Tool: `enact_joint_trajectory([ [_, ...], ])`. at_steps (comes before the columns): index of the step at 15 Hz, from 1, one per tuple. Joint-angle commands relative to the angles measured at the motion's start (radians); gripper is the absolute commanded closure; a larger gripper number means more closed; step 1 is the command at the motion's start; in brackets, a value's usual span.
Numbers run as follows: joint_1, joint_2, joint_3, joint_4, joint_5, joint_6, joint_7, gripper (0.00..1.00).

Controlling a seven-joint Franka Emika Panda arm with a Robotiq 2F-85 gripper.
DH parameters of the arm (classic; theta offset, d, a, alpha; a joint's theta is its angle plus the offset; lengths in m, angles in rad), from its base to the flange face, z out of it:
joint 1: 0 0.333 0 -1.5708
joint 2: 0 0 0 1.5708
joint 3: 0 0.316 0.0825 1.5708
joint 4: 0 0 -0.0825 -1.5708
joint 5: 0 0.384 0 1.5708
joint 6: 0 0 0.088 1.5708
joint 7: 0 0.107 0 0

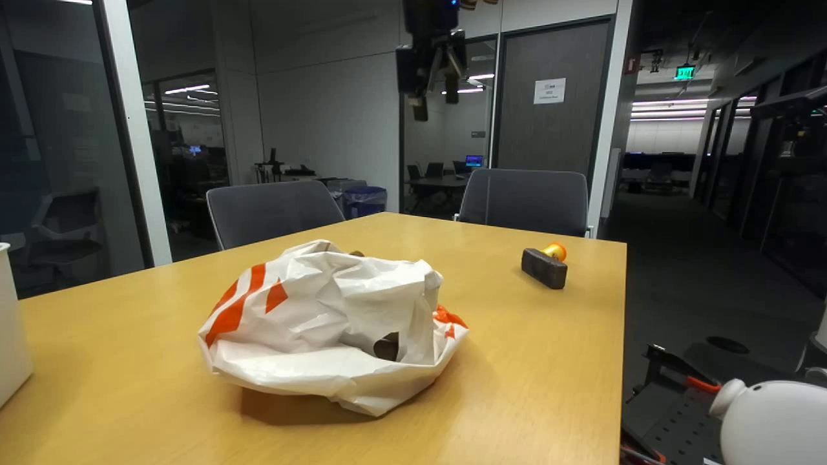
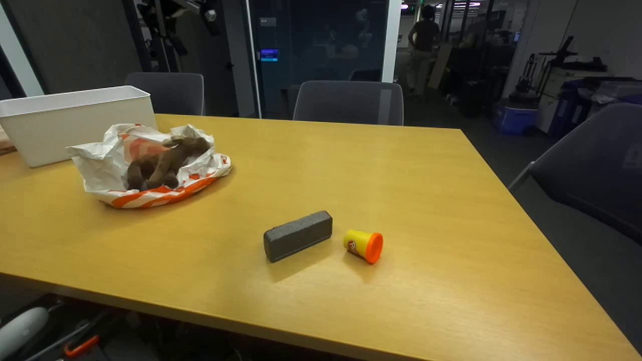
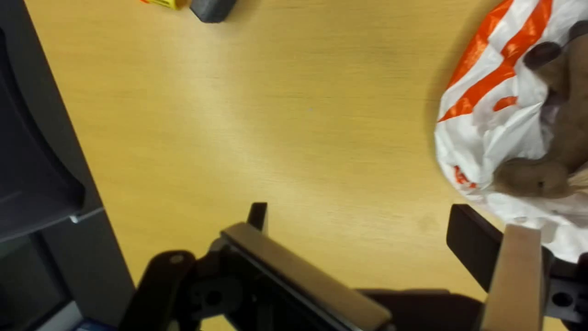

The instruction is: Pick up the objects on the right side of the table and put them in the plastic bag.

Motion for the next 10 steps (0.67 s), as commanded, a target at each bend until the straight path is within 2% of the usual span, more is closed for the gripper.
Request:
enact_joint_trajectory([
  [1, -0.102, -0.13, -0.084, -0.072, 0.048, 0.036, -0.004, 0.0],
  [6, -0.237, -0.168, -0.245, -0.191, 0.153, 0.102, -0.06, 0.0],
  [9, -0.289, -0.125, -0.314, -0.281, 0.201, 0.213, -0.134, 0.0],
  [10, -0.304, -0.104, -0.327, -0.318, 0.197, 0.281, -0.155, 0.0],
])
